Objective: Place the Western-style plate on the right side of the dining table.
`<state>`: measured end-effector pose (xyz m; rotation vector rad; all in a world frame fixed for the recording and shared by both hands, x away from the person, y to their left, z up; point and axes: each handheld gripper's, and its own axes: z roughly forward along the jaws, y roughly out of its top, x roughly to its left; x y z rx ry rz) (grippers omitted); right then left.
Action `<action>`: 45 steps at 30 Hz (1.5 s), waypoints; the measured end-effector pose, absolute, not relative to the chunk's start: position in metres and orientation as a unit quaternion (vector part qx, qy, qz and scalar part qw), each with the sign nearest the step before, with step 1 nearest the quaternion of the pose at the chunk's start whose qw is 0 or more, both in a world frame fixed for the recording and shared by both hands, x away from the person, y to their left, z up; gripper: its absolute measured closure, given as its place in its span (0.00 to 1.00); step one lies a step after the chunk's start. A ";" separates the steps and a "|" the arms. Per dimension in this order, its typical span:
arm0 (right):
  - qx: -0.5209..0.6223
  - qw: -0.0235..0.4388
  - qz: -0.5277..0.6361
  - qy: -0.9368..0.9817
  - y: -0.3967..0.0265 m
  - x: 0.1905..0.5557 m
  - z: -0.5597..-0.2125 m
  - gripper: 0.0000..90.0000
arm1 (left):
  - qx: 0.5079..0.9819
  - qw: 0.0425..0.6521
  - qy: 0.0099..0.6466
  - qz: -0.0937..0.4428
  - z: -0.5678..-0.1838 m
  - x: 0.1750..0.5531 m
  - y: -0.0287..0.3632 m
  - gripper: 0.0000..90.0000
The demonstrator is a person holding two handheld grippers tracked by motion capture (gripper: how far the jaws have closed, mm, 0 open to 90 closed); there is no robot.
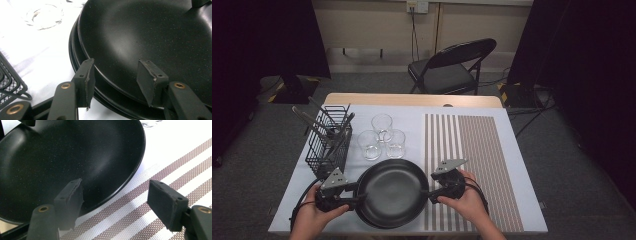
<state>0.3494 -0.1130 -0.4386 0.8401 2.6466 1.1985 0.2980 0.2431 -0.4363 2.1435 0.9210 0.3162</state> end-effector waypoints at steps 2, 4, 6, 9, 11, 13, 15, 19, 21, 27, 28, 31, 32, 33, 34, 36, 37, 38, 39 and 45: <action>0.281 0.060 0.398 0.871 -0.114 0.349 -0.439 0.31 | 0.840 0.387 0.360 0.123 -0.437 0.298 0.241 0.54; 0.283 0.061 0.396 0.871 -0.115 0.348 -0.438 0.31 | 0.842 0.389 0.354 0.123 -0.438 0.299 0.240 0.54; 0.284 0.060 0.397 0.871 -0.115 0.348 -0.438 0.31 | 0.842 0.386 0.356 0.123 -0.438 0.299 0.238 0.55; 0.290 0.061 0.399 0.868 -0.118 0.347 -0.437 0.31 | 0.843 0.387 0.354 0.123 -0.438 0.300 0.235 0.55; 0.301 0.055 0.404 0.862 -0.121 0.346 -0.437 0.31 | 0.845 0.387 0.349 0.123 -0.438 0.301 0.235 0.55; 0.302 0.055 0.405 0.861 -0.122 0.346 -0.437 0.31 | 0.844 0.386 0.352 0.122 -0.438 0.301 0.233 0.55; 0.306 0.053 0.407 0.859 -0.123 0.345 -0.437 0.32 | 0.844 0.387 0.351 0.122 -0.439 0.302 0.232 0.55; 0.317 0.051 0.409 0.854 -0.124 0.343 -0.438 0.32 | 0.846 0.383 0.350 0.123 -0.438 0.303 0.231 0.55; 0.319 0.051 0.409 0.854 -0.124 0.343 -0.438 0.32 | 0.848 0.381 0.347 0.125 -0.437 0.303 0.231 0.54; 0.320 0.045 0.409 0.854 -0.122 0.344 -0.439 0.33 | 0.847 0.382 0.347 0.126 -0.438 0.303 0.231 0.54; 0.320 0.045 0.409 0.854 -0.122 0.344 -0.439 0.33 | 0.847 0.382 0.347 0.126 -0.438 0.303 0.231 0.54; 0.316 0.042 0.408 0.855 -0.119 0.344 -0.440 0.34 | 0.848 0.381 0.346 0.125 -0.438 0.303 0.232 0.54; 0.316 0.042 0.408 0.855 -0.119 0.344 -0.440 0.34 | 0.847 0.382 0.347 0.125 -0.438 0.303 0.232 0.54; 0.316 0.042 0.408 0.856 -0.119 0.344 -0.440 0.34 | 0.849 0.380 0.345 0.126 -0.438 0.303 0.232 0.54; 0.315 0.041 0.407 0.856 -0.117 0.344 -0.440 0.34 | 0.847 0.383 0.348 0.125 -0.438 0.302 0.231 0.54; 0.315 0.041 0.406 0.857 -0.117 0.344 -0.440 0.34 | 0.847 0.384 0.347 0.124 -0.438 0.303 0.232 0.54; 0.316 0.042 0.405 0.857 -0.116 0.344 -0.440 0.35 | 0.845 0.385 0.349 0.123 -0.439 0.302 0.232 0.54; 0.315 0.041 0.406 0.857 -0.116 0.344 -0.440 0.35 | 0.845 0.386 0.349 0.122 -0.439 0.303 0.232 0.55; 0.316 0.040 0.406 0.856 -0.116 0.344 -0.440 0.35 | 0.845 0.387 0.348 0.124 -0.439 0.303 0.233 0.55; 0.316 0.039 0.407 0.856 -0.114 0.345 -0.441 0.37 | 0.842 0.390 0.350 0.127 -0.440 0.302 0.232 0.55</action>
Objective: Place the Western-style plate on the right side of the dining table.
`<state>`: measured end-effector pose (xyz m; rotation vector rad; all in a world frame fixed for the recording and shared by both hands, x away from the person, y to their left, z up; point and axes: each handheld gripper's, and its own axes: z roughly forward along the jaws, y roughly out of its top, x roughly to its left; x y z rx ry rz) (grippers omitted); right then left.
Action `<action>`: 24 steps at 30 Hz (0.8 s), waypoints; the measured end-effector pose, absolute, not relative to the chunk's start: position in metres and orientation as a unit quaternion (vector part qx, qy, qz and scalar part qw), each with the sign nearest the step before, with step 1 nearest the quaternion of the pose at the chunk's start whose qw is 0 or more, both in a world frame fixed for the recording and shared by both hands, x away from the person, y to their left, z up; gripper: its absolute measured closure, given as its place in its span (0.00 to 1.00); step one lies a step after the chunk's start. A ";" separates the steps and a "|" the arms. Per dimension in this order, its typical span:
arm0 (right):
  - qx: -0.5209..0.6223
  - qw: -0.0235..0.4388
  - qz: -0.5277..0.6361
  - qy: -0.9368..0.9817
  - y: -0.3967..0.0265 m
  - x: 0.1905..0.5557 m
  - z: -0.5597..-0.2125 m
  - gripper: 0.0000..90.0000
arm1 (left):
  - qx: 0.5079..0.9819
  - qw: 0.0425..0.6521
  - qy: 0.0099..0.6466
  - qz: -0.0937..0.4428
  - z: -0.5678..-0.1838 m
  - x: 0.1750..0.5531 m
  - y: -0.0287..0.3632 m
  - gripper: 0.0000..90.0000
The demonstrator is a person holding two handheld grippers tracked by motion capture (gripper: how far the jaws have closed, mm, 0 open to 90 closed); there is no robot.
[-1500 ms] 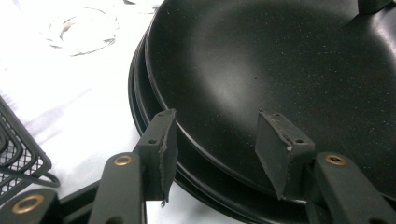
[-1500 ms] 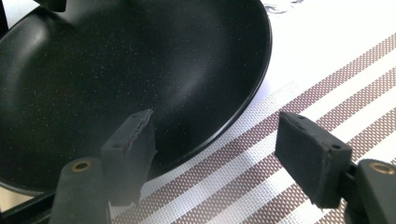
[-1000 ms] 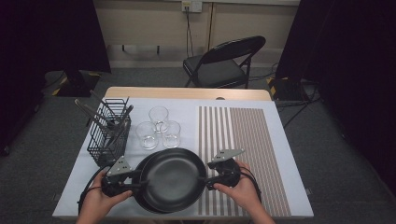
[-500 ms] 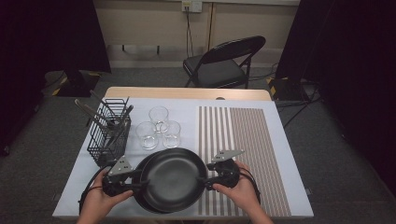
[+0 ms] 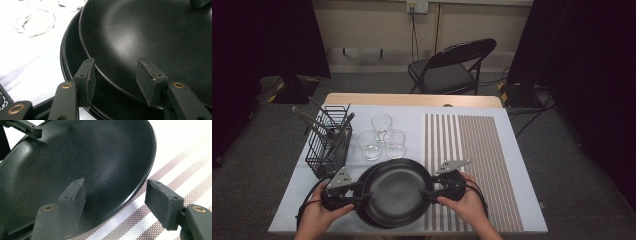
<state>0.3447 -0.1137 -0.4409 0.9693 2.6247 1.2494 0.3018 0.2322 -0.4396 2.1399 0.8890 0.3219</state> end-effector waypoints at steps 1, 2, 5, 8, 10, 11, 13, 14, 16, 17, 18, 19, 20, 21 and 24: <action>0.314 0.039 0.408 0.856 -0.113 0.345 -0.441 0.37 | 0.843 0.389 0.349 0.127 -0.439 0.302 0.232 0.55; 0.317 0.037 0.408 0.855 -0.112 0.345 -0.442 0.37 | 0.843 0.389 0.349 0.128 -0.439 0.302 0.232 0.55; 0.318 0.036 0.408 0.855 -0.112 0.345 -0.442 0.37 | 0.843 0.389 0.350 0.128 -0.439 0.302 0.232 0.55; 0.320 0.032 0.409 0.854 -0.111 0.346 -0.442 0.37 | 0.843 0.388 0.351 0.129 -0.439 0.301 0.232 0.55; 0.323 0.031 0.409 0.853 -0.111 0.346 -0.442 0.37 | 0.842 0.388 0.350 0.131 -0.439 0.301 0.232 0.56; 0.325 0.029 0.408 0.852 -0.111 0.346 -0.442 0.37 | 0.842 0.387 0.351 0.131 -0.439 0.301 0.232 0.56; 0.326 0.025 0.410 0.851 -0.111 0.346 -0.443 0.37 | 0.840 0.388 0.355 0.130 -0.439 0.301 0.232 0.57; 0.328 0.022 0.409 0.851 -0.111 0.347 -0.443 0.38 | 0.839 0.390 0.358 0.129 -0.440 0.301 0.231 0.57; 0.329 0.021 0.409 0.851 -0.111 0.346 -0.443 0.38 | 0.837 0.391 0.361 0.129 -0.440 0.301 0.232 0.58; 0.328 0.022 0.410 0.851 -0.111 0.346 -0.443 0.38 | 0.837 0.390 0.362 0.129 -0.439 0.301 0.232 0.59; 0.326 0.024 0.411 0.851 -0.111 0.346 -0.443 0.38 | 0.837 0.391 0.362 0.129 -0.440 0.301 0.232 0.59; 0.327 0.024 0.410 0.851 -0.111 0.346 -0.443 0.38 | 0.837 0.389 0.362 0.130 -0.439 0.301 0.232 0.60; 0.326 0.025 0.410 0.851 -0.111 0.346 -0.443 0.38 | 0.837 0.389 0.362 0.130 -0.439 0.301 0.232 0.60; 0.326 0.025 0.410 0.851 -0.111 0.346 -0.443 0.38 | 0.837 0.389 0.362 0.130 -0.439 0.301 0.232 0.60; 0.326 0.026 0.409 0.852 -0.110 0.346 -0.442 0.39 | 0.836 0.390 0.364 0.130 -0.439 0.301 0.232 0.60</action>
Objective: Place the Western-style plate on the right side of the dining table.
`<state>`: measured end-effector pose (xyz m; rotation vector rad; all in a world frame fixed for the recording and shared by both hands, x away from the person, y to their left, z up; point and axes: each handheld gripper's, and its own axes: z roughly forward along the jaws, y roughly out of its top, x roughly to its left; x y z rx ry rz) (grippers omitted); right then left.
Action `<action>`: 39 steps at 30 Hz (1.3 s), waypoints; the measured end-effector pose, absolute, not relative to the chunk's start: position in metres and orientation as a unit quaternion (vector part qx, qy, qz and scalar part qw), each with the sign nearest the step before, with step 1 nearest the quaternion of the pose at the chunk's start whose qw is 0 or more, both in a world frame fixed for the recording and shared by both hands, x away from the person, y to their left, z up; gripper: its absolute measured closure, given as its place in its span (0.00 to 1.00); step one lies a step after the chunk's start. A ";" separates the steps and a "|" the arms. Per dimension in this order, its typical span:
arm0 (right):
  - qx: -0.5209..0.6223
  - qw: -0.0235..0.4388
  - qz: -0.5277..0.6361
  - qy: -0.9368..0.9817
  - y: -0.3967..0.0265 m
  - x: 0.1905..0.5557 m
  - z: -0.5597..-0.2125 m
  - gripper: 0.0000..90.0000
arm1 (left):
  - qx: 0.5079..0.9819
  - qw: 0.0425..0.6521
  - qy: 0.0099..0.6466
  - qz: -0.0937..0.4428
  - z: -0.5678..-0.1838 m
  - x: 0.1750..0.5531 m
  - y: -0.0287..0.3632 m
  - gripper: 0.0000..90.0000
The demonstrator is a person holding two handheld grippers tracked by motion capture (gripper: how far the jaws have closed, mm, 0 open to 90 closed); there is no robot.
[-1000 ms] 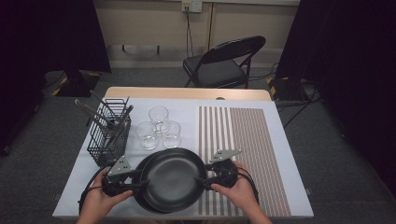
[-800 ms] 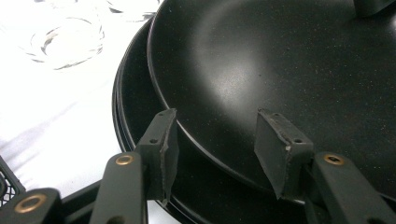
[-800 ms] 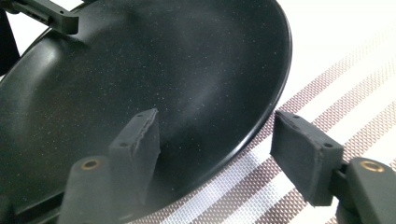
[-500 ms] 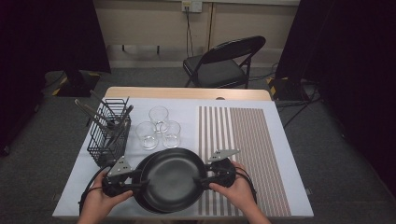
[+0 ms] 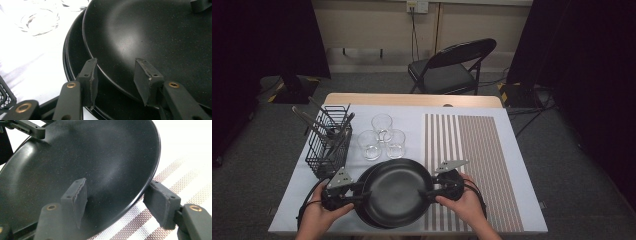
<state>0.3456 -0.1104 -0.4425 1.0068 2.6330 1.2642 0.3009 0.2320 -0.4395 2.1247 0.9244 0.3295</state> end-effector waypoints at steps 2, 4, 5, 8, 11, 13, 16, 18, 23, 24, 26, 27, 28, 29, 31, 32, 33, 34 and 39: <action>0.326 0.026 0.409 0.852 -0.110 0.346 -0.442 0.39 | 0.836 0.390 0.363 0.130 -0.439 0.301 0.232 0.61; 0.326 0.025 0.408 0.852 -0.110 0.346 -0.442 0.39 | 0.836 0.389 0.363 0.131 -0.439 0.301 0.232 0.61; 0.326 0.025 0.408 0.852 -0.110 0.346 -0.442 0.39 | 0.836 0.390 0.363 0.132 -0.439 0.301 0.232 0.61; 0.325 0.026 0.409 0.852 -0.110 0.346 -0.442 0.39 | 0.835 0.390 0.367 0.131 -0.439 0.301 0.232 0.61; 0.325 0.026 0.408 0.852 -0.110 0.346 -0.442 0.39 | 0.833 0.390 0.370 0.130 -0.440 0.301 0.232 0.61; 0.325 0.026 0.407 0.853 -0.110 0.346 -0.442 0.39 | 0.834 0.390 0.367 0.131 -0.440 0.301 0.232 0.61; 0.325 0.026 0.407 0.853 -0.110 0.346 -0.442 0.39 | 0.833 0.391 0.369 0.130 -0.440 0.301 0.232 0.61; 0.325 0.024 0.407 0.853 -0.111 0.346 -0.442 0.39 | 0.833 0.392 0.369 0.131 -0.440 0.301 0.232 0.61; 0.326 0.025 0.407 0.853 -0.111 0.346 -0.442 0.39 | 0.832 0.393 0.368 0.132 -0.440 0.302 0.231 0.61; 0.325 0.024 0.407 0.853 -0.111 0.346 -0.442 0.39 | 0.833 0.392 0.368 0.132 -0.440 0.302 0.231 0.61; 0.326 0.024 0.408 0.852 -0.111 0.346 -0.442 0.39 | 0.833 0.392 0.367 0.133 -0.440 0.302 0.231 0.61; 0.325 0.023 0.408 0.852 -0.111 0.346 -0.442 0.40 | 0.833 0.393 0.366 0.133 -0.440 0.302 0.231 0.61; 0.325 0.020 0.409 0.852 -0.111 0.346 -0.442 0.42 | 0.833 0.393 0.365 0.133 -0.441 0.302 0.232 0.61; 0.324 0.019 0.410 0.853 -0.111 0.346 -0.442 0.43 | 0.833 0.394 0.366 0.133 -0.441 0.302 0.232 0.62; 0.327 0.016 0.409 0.852 -0.111 0.345 -0.441 0.44 | 0.836 0.390 0.361 0.136 -0.441 0.302 0.231 0.62; 0.327 0.015 0.411 0.851 -0.111 0.345 -0.442 0.44 | 0.837 0.390 0.359 0.137 -0.441 0.302 0.232 0.62; 0.327 0.015 0.411 0.851 -0.111 0.345 -0.442 0.44 | 0.837 0.390 0.359 0.137 -0.441 0.302 0.232 0.62; 0.328 0.013 0.411 0.850 -0.111 0.345 -0.442 0.45 | 0.836 0.392 0.359 0.137 -0.441 0.302 0.232 0.62; 0.330 0.014 0.410 0.850 -0.112 0.345 -0.441 0.47 | 0.842 0.383 0.355 0.137 -0.442 0.302 0.230 0.60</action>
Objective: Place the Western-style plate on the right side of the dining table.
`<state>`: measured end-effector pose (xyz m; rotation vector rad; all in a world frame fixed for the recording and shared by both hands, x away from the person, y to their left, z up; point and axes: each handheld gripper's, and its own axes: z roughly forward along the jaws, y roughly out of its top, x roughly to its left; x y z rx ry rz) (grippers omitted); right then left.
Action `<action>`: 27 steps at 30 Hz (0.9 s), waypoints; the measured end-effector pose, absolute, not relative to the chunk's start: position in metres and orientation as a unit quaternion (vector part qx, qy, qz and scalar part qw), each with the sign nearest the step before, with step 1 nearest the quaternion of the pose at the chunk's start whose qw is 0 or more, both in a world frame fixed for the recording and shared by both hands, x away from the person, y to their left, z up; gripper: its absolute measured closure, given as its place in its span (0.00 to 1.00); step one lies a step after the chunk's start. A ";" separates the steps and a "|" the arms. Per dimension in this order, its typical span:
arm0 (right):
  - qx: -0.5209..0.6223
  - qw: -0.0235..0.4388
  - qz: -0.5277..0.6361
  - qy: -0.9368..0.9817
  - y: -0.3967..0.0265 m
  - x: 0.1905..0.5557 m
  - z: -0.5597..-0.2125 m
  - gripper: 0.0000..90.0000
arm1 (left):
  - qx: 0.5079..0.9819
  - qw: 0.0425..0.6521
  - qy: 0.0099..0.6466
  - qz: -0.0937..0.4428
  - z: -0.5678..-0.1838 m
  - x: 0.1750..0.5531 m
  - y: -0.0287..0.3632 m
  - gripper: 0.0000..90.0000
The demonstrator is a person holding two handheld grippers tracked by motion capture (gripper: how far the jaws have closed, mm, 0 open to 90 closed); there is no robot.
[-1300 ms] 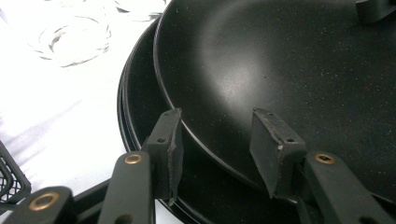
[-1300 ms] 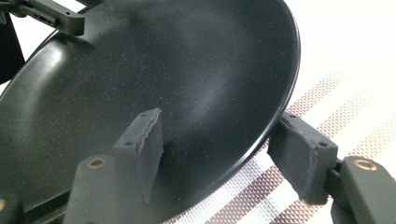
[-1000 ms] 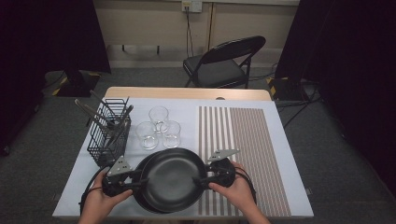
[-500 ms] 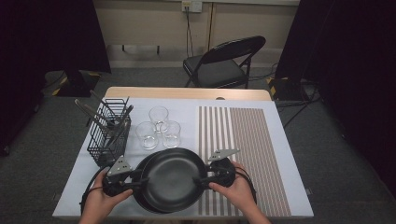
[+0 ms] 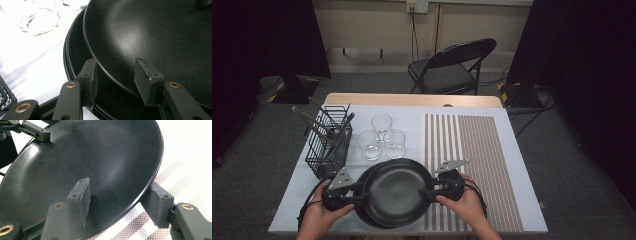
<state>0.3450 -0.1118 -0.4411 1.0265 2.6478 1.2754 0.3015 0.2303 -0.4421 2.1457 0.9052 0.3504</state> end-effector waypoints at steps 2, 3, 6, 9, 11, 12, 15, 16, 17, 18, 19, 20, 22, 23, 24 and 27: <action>0.330 0.013 0.411 0.849 -0.113 0.345 -0.441 0.48 | 0.844 0.381 0.352 0.136 -0.442 0.301 0.231 0.59; 0.332 0.013 0.413 0.848 -0.113 0.345 -0.441 0.49 | 0.846 0.379 0.350 0.135 -0.441 0.301 0.232 0.59; 0.331 0.018 0.411 0.849 -0.113 0.345 -0.441 0.49 | 0.847 0.381 0.348 0.128 -0.440 0.301 0.234 0.59; 0.330 0.020 0.411 0.849 -0.113 0.344 -0.441 0.49 | 0.850 0.380 0.345 0.118 -0.439 0.300 0.236 0.59; 0.330 0.020 0.411 0.850 -0.113 0.344 -0.440 0.49 | 0.849 0.384 0.347 0.108 -0.438 0.298 0.237 0.60; 0.330 0.020 0.411 0.850 -0.113 0.344 -0.440 0.49 | 0.849 0.384 0.347 0.103 -0.438 0.297 0.238 0.60; 0.329 0.021 0.410 0.850 -0.113 0.344 -0.440 0.49 | 0.850 0.386 0.344 0.103 -0.438 0.295 0.238 0.60; 0.329 0.020 0.411 0.850 -0.113 0.344 -0.440 0.49 | 0.850 0.386 0.344 0.103 -0.438 0.295 0.238 0.60; 0.329 0.020 0.411 0.850 -0.113 0.344 -0.440 0.49 | 0.850 0.385 0.345 0.104 -0.437 0.295 0.238 0.60; 0.329 0.020 0.411 0.850 -0.113 0.344 -0.440 0.49 | 0.851 0.383 0.344 0.104 -0.437 0.295 0.238 0.60; 0.331 0.020 0.409 0.850 -0.113 0.345 -0.440 0.49 | 0.850 0.384 0.346 0.102 -0.437 0.296 0.238 0.60; 0.331 0.020 0.409 0.850 -0.113 0.345 -0.440 0.49 | 0.850 0.384 0.346 0.102 -0.437 0.296 0.238 0.60; 0.333 0.019 0.407 0.850 -0.113 0.345 -0.440 0.49 | 0.848 0.389 0.347 0.100 -0.437 0.296 0.239 0.60; 0.334 0.017 0.406 0.850 -0.113 0.345 -0.440 0.49 | 0.843 0.395 0.351 0.097 -0.436 0.295 0.238 0.60; 0.334 0.017 0.406 0.850 -0.113 0.345 -0.440 0.49 | 0.843 0.395 0.351 0.097 -0.436 0.295 0.238 0.60; 0.334 0.016 0.404 0.851 -0.112 0.345 -0.439 0.49 | 0.839 0.402 0.353 0.096 -0.435 0.296 0.238 0.61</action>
